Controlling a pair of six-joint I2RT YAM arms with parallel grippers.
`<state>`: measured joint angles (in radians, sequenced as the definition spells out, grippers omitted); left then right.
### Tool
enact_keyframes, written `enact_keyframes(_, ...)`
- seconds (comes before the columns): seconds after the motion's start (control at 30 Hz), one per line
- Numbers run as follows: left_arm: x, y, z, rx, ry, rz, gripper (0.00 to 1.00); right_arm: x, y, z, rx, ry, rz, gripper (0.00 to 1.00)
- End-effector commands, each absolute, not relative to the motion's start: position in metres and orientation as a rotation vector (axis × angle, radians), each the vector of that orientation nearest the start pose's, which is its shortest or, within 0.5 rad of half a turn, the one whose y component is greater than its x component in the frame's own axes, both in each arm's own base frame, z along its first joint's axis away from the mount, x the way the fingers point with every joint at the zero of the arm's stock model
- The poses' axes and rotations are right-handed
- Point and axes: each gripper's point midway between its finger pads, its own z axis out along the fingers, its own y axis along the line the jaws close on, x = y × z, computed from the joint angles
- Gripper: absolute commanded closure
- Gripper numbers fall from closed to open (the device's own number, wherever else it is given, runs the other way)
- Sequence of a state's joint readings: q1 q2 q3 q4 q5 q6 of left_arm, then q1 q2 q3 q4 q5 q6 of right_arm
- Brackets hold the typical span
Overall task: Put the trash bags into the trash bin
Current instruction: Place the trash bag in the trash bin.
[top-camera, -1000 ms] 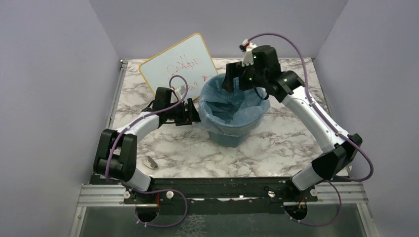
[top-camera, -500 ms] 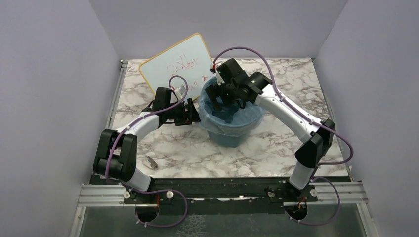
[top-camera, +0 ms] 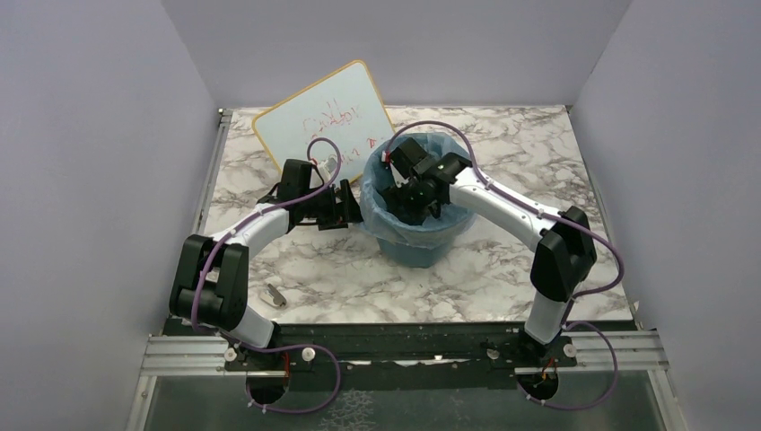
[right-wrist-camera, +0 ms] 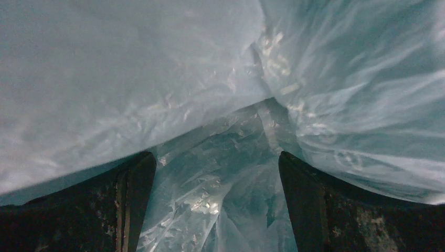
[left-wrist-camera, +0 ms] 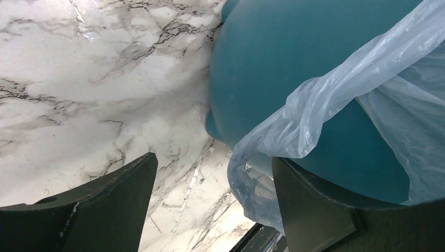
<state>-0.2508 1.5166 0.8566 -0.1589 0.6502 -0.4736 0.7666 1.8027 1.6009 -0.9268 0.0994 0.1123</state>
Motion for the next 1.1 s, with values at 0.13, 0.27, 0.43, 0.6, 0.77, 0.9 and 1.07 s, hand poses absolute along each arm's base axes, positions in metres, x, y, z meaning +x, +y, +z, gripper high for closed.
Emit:
enact_keyframes(0.13,0.317,-0.206,0.121,0.087,2.395,-1.095,0.18,0.313,0.275,0.128,-0.824,2.513,0.106,0.07)
enact_keyframes(0.27,0.316,-0.205,0.123,0.090,2.390,-1.095,0.18,0.313,0.271,0.111,-0.846,2.513,0.079,0.08)
enact_keyframes(0.43,0.317,-0.204,0.128,0.098,2.384,-1.079,0.18,0.304,0.274,0.094,-0.886,2.520,0.135,0.08)
enact_keyframes(0.6,0.314,-0.199,0.132,0.091,2.382,-1.043,0.18,0.298,0.274,0.071,-0.924,2.556,0.147,0.08)
enact_keyframes(0.77,0.313,-0.193,0.138,0.071,2.373,-1.000,0.17,0.285,0.276,0.053,-0.957,2.639,0.183,0.08)
enact_keyframes(0.9,0.310,-0.190,0.142,0.052,2.357,-0.980,0.16,0.275,0.268,0.033,-0.976,2.689,0.162,0.08)
enact_keyframes(1.07,0.305,-0.188,0.140,0.057,2.358,-0.979,0.15,0.269,0.255,0.014,-0.985,2.767,0.067,0.07)
